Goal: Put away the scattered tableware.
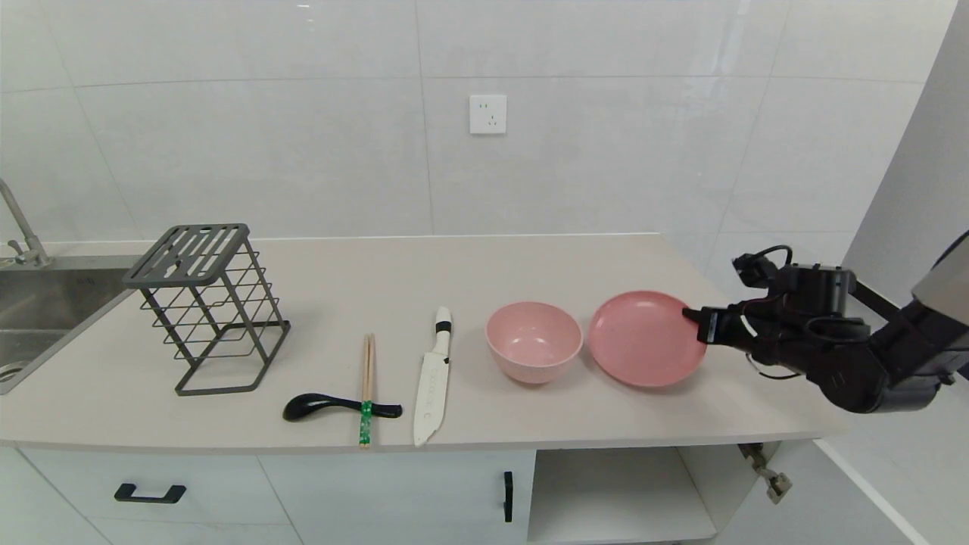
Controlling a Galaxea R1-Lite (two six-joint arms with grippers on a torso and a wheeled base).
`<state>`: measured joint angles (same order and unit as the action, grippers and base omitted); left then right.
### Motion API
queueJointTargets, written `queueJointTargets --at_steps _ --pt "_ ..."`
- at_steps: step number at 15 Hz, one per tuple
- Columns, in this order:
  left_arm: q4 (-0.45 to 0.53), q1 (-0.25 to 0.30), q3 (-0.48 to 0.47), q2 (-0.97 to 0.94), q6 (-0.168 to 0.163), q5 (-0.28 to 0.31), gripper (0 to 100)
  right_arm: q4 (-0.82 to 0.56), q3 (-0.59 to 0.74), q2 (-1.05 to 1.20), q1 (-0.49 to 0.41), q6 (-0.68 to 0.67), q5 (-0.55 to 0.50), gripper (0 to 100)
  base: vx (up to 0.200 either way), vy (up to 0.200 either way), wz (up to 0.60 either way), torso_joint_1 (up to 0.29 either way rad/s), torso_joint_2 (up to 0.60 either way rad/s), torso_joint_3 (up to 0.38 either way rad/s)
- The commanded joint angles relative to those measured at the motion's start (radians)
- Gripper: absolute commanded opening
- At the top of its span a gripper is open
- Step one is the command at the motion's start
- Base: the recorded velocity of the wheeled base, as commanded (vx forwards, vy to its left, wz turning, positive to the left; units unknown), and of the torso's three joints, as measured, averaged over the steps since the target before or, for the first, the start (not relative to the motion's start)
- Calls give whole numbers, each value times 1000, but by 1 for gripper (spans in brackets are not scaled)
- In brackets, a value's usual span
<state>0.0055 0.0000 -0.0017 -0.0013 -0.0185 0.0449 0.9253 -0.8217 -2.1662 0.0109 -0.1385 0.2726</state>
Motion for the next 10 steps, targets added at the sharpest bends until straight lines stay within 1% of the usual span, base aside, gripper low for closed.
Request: queueJointTargets --at_steps 1,2,3,4,5,6,7,8,9,10 --pt "1 0 0 1 2 1 100 0 -83 131 -5 -89 4 0 0 0 0 0 0 0" --pt "1 0 0 1 0 9 100 -2 -108 190 -6 -121 4 0 0 0 0 0 0 0" --pt "-2 0 0 1 -6 32 100 -2 -97 226 -6 -122 4 0 0 0 0 0 0 0" --pt "-35 0 -18 1 2 43 100 -2 -82 258 -3 -122 7 0 0 0 0 0 0 0" --pt "-173 11 -170 38 20 44 100 -2 -60 299 -2 -122 22 0 0 0 0 0 0 0" --pt "-272 18 -313 162 15 47 100 -5 -40 344 1 -122 36 0 0 0 0 0 0 0" --pt "-291 17 -368 207 15 53 100 -6 -27 364 4 -121 43 0 0 0 0 0 0 0" --pt "-269 -12 -405 277 28 147 100 -19 38 448 26 -121 54 0 0 0 0 0 0 0" --pt "-265 -17 -403 287 31 158 100 -22 44 457 29 -121 54 0 0 0 0 0 0 0" --pt "-226 -110 -348 426 111 197 100 -80 110 566 47 -119 68 0 0 0 0 0 0 0"
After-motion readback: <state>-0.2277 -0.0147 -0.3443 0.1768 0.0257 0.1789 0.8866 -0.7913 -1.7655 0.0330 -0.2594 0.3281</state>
